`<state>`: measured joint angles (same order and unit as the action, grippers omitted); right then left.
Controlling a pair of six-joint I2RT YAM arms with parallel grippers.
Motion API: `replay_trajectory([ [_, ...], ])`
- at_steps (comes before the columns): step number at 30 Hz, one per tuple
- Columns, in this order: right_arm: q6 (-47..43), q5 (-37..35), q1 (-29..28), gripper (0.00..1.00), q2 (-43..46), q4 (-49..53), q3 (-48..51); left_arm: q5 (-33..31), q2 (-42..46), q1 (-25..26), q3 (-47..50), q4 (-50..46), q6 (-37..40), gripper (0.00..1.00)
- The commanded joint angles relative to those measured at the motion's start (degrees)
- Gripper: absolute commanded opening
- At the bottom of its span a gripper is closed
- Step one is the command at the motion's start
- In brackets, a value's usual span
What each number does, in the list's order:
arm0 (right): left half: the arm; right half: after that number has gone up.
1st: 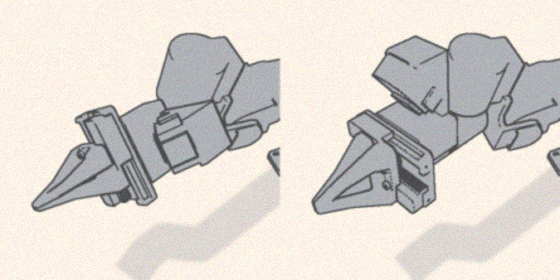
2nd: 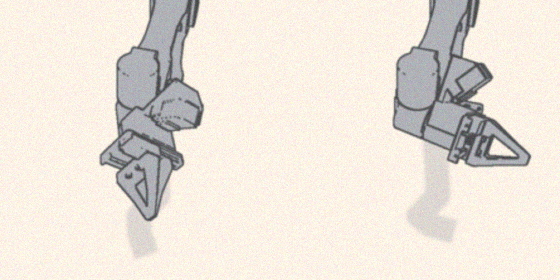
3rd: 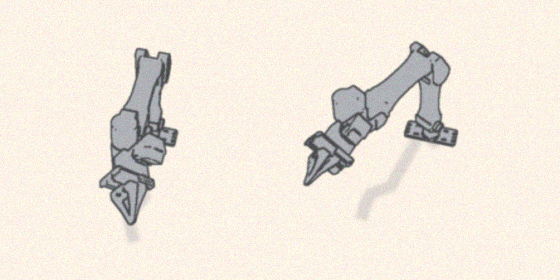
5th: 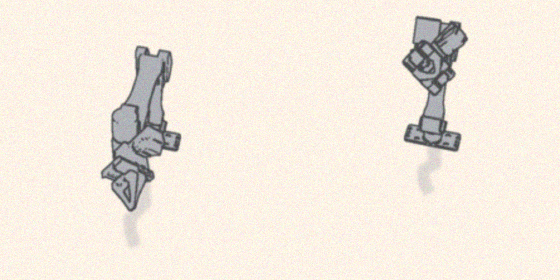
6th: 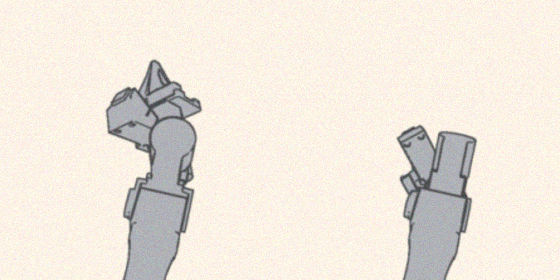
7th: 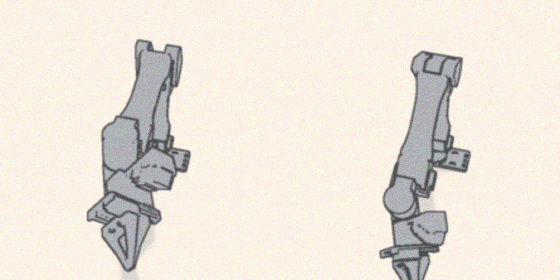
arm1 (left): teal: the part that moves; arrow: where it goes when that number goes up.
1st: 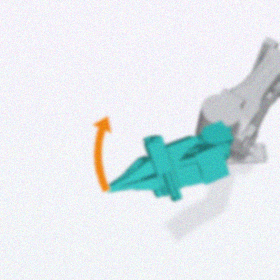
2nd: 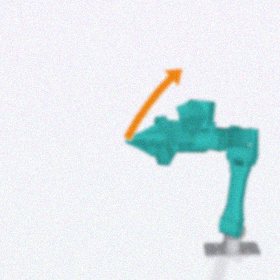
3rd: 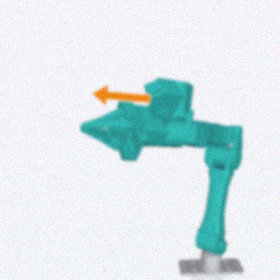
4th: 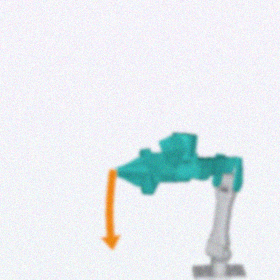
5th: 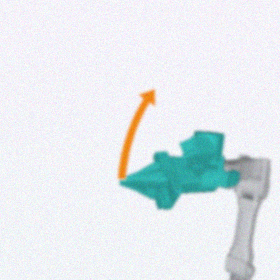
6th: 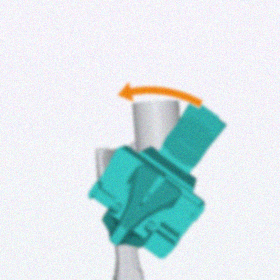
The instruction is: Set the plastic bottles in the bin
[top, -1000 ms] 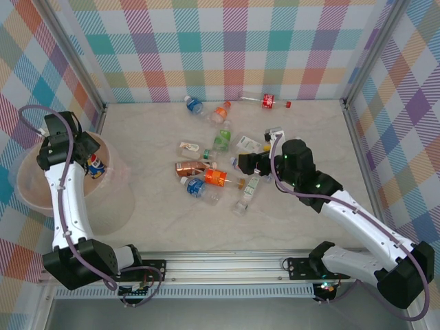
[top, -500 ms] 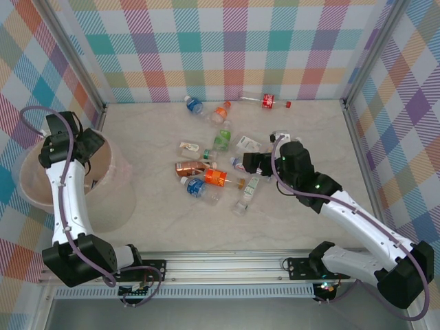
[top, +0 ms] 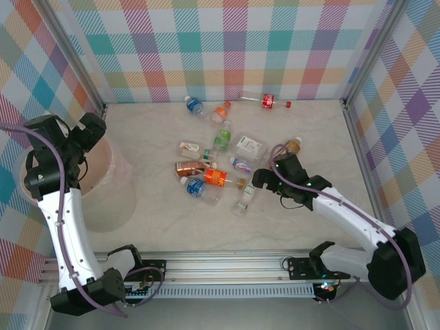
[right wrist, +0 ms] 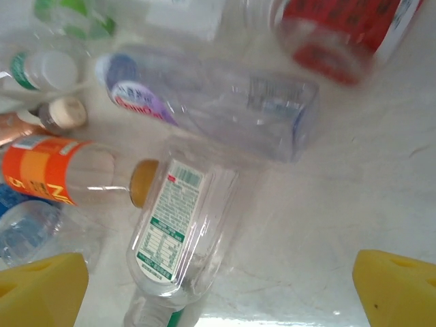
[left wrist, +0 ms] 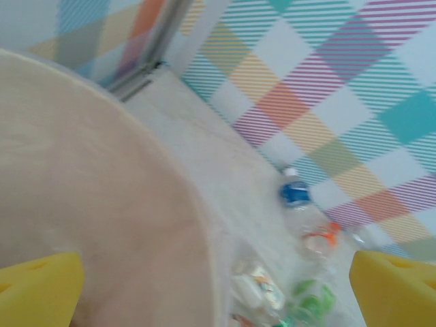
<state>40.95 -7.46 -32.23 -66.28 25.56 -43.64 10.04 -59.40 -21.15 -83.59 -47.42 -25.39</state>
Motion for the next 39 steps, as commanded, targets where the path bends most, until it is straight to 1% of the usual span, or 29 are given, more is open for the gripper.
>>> replay_trajectory([
  [1,5.95,4.19,-0.11,1.00,-5.46,1.93,-3.29,12.02,2.05,-0.65,0.21,3.75,-3.55,1.00],
  [4,8.52,4.15,-0.15,1.00,-10.22,2.64,-5.79,22.10,3.76,-0.62,2.37,7.46,-5.40,1.00],
  [5,9.40,4.43,-0.21,1.00,-11.79,2.44,-6.71,24.22,4.22,-0.65,2.72,7.76,-5.78,1.00],
  [7,10.23,4.69,-0.38,0.99,-14.16,2.23,-8.31,26.16,5.92,-0.54,4.81,8.75,-8.25,1.00],
  [9,10.77,4.59,-0.51,0.99,-16.94,2.60,-10.33,29.13,8.56,-0.48,8.79,11.76,-11.58,1.00],
  [10,10.98,4.39,-0.62,0.99,-18.52,3.32,-11.67,30.31,9.50,-0.55,9.78,11.68,-11.44,1.00],
  [13,12.49,0.50,-1.29,0.99,-22.78,6.88,-15.36,30.32,11.26,-0.31,10.28,7.79,-9.95,1.00],
  [15,13.44,-2.18,-1.52,0.99,-25.20,8.71,-17.25,32.32,12.00,0.21,11.96,8.65,-11.73,1.00],
  [17,12.74,-2.25,-1.52,0.97,-27.40,8.69,-18.53,33.79,12.72,1.55,14.18,10.11,-14.20,1.00],
  [19,12.87,-1.45,-1.60,0.96,-29.23,8.86,-19.43,33.42,13.45,3.21,15.89,10.20,-15.20,1.00],
  [21,13.97,-1.62,-1.91,0.92,-30.49,8.73,-19.64,32.73,14.15,4.27,17.33,9.98,-15.81,1.00],
  [22,15.00,-2.24,-2.12,0.91,-30.95,8.77,-19.56,32.60,14.51,6.35,18.11,10.02,-16.04,1.00],
  [23,15.60,-2.69,-2.37,0.89,-31.31,8.36,-19.34,32.34,15.02,7.23,18.83,10.13,-16.18,1.00],
  [27,16.78,-3.46,-2.62,0.85,-32.49,7.17,-19.29,31.46,16.02,8.70,20.20,10.15,-16.35,1.00],
  [29,16.71,-3.43,-2.66,0.78,-32.38,4.39,-18.07,31.49,16.31,9.19,20.15,10.07,-16.09,1.00],
  [32,15.92,-3.72,-2.66,0.72,-32.33,1.60,-16.92,31.29,16.41,9.70,19.49,8.93,-14.10,1.00],
  [34,15.00,-4.60,-2.66,0.68,-31.47,1.77,-16.80,30.75,16.22,9.97,18.89,7.99,-13.12,1.00],
  [36,14.12,-6.28,-2.79,0.64,-28.79,1.44,-15.74,29.86,15.95,10.53,18.65,7.31,-13.42,1.00],
  [39,12.27,-9.31,-3.26,0.56,-23.52,0.32,-13.76,25.73,16.68,13.31,19.21,7.41,-15.64,1.00],
])
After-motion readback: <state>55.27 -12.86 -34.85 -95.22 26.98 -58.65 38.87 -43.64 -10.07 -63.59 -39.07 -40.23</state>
